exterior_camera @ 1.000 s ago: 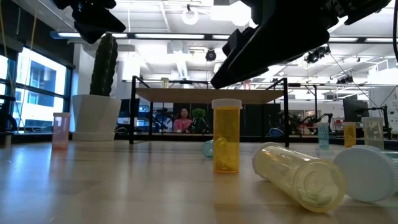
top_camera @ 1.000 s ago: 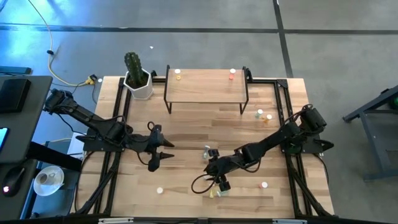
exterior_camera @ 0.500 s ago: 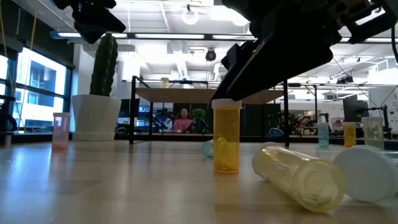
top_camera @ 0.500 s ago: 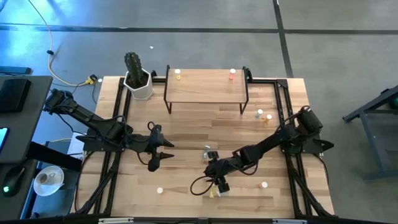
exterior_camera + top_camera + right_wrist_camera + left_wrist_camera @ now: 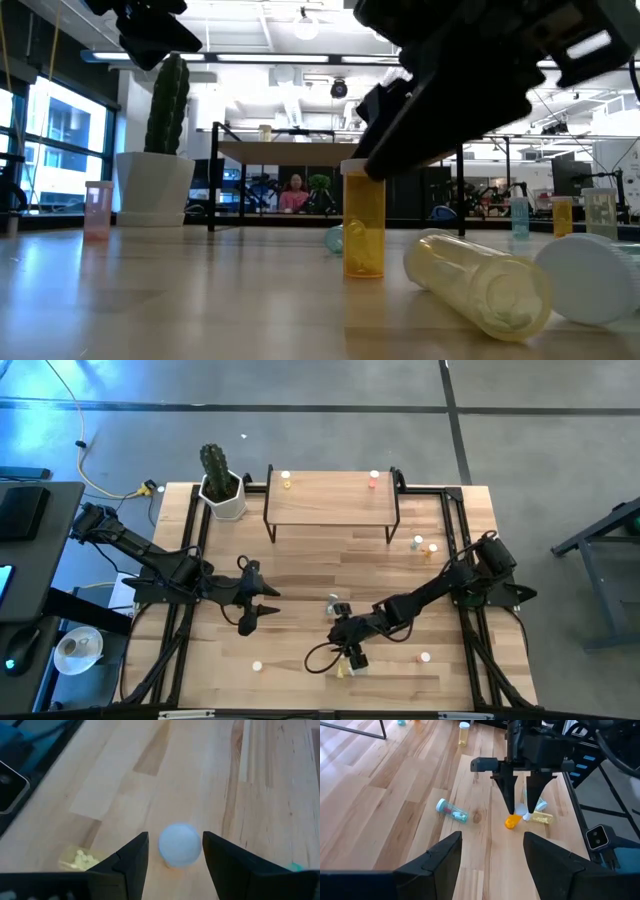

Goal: Pick and place medicine bottles onto shelf by color
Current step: Put the bottom left orange pill bottle on the shelf

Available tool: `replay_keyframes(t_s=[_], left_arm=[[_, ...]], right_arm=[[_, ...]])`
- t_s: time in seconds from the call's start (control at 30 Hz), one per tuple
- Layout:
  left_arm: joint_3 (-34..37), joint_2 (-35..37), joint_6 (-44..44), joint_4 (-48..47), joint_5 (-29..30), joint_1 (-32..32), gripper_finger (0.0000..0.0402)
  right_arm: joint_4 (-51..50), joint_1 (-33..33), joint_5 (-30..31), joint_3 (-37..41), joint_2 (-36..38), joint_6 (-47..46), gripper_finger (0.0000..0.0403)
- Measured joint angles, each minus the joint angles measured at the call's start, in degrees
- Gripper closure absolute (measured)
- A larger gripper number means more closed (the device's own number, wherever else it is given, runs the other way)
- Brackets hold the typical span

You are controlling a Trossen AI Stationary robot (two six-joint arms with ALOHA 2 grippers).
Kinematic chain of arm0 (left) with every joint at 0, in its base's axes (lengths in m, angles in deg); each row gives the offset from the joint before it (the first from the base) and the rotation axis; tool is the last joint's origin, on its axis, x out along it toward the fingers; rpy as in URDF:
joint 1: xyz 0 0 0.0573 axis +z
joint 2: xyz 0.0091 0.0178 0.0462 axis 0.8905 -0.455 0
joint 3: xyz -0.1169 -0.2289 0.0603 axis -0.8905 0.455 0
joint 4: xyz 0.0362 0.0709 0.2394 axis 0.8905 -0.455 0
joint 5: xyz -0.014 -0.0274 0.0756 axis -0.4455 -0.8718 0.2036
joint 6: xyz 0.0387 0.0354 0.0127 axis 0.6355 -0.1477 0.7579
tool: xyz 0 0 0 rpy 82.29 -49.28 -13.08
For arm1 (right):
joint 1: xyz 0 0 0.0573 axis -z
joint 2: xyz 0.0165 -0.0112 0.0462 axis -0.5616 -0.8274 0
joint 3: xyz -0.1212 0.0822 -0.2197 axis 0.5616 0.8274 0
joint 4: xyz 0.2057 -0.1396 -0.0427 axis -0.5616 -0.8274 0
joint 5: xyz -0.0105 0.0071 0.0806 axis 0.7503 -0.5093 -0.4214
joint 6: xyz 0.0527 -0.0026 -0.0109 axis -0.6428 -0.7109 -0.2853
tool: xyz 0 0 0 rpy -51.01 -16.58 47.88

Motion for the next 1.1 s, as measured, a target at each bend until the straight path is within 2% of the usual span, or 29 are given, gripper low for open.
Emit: replay_keyframes(t_s=[0.33,0.57,0.8,0.97,1.1], left_arm=[[0.0,0.0,0.54,-0.03,-0.02,0.0,0.0199],[0.0,0.0,0.54,-0.03,-0.02,0.0,0.0199],[0.0,0.0,1.95,-0.01,-0.02,0.0,0.0199],[0.0,0.0,4.89,-0.01,0.0,0.0,0.0199],[0.0,0.0,8.3,-0.02,1.99,-0.01,0.0199]], right_arm=[[0.17,0.02,-0.02,0.01,0.01,-0.25,0.0297],[0.03,0.39,0.48,0.01,0.66,-0.14,0.0299],[0.11,2.52,2.51,0.01,6.5,2.14,0.0299],[0.14,6.49,5.49,0.01,12.42,4.1,0.0299],[0.11,11.88,5.62,0.01,17.26,4.72,0.0299]])
